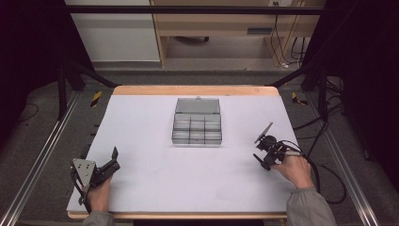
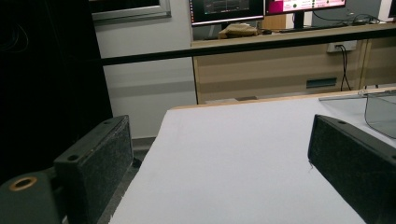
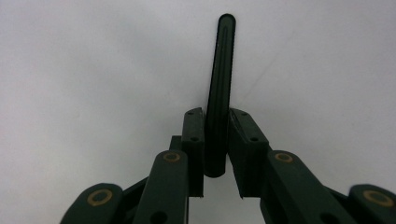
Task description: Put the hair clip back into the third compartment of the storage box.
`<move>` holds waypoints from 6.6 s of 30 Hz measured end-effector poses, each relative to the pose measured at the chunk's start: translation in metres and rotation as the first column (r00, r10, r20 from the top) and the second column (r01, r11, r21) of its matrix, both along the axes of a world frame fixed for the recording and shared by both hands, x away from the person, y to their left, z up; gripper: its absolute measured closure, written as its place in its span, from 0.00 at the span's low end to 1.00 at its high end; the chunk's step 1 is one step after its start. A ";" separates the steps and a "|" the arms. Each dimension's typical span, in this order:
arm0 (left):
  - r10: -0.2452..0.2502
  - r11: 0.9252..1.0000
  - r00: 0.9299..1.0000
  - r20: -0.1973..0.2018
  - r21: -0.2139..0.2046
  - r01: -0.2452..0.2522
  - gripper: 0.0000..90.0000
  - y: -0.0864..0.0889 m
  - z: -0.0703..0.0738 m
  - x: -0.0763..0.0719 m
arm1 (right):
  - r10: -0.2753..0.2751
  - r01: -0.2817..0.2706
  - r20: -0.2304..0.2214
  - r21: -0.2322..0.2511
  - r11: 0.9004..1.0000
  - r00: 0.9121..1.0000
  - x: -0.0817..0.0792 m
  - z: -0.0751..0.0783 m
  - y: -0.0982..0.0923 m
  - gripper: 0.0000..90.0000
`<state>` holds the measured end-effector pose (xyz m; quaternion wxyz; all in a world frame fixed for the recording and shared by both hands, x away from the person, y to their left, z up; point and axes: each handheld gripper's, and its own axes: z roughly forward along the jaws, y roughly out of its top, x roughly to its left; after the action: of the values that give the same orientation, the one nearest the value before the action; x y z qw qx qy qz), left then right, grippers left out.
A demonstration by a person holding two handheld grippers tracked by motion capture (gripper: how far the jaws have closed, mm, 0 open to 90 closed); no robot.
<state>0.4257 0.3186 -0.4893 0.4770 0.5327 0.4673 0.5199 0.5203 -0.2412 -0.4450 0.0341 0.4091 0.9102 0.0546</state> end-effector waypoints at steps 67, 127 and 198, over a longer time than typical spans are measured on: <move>0.000 1.000 1.000 -0.002 -0.001 0.000 0.07 0.000 0.000 0.000 | -0.019 -0.287 0.584 0.426 0.858 0.811 0.048 0.057 0.078 0.86; -0.001 1.000 1.000 -0.001 0.000 0.001 0.08 0.000 0.000 0.000 | 0.091 -0.278 0.517 0.297 0.914 0.851 0.100 -0.004 0.130 0.84; 0.003 1.000 1.000 -0.005 0.015 -0.003 0.08 -0.001 0.000 0.000 | -0.472 -0.073 0.636 0.639 0.766 0.611 -0.056 -0.006 -0.033 0.14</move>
<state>0.4262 0.3171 -0.4891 0.4709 0.5369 0.4655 0.5227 0.4646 -0.2745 -0.4511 0.2904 0.4390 0.6824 0.5073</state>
